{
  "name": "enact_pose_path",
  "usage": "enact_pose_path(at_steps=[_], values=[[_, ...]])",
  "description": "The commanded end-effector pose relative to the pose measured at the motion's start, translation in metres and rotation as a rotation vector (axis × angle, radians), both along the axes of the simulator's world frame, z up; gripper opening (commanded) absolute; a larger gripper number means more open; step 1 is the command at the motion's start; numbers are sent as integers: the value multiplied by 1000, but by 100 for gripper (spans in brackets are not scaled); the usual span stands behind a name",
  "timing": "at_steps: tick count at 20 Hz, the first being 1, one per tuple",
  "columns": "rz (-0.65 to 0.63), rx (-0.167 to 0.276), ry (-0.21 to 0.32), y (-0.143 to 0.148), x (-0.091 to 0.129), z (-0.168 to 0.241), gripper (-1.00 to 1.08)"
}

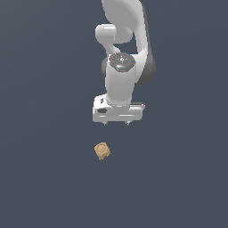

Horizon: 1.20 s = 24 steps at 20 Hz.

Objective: Pick up the object and move it to a goal position.

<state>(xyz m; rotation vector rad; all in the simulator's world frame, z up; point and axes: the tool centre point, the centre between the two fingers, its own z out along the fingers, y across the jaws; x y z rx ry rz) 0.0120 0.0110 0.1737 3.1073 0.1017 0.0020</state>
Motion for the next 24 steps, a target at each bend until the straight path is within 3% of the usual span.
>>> enact_pose_path(at_steps=[1,24], values=[[14,0,1,-2,3,-2,100],[388,23,11,-58,63,-68,100]])
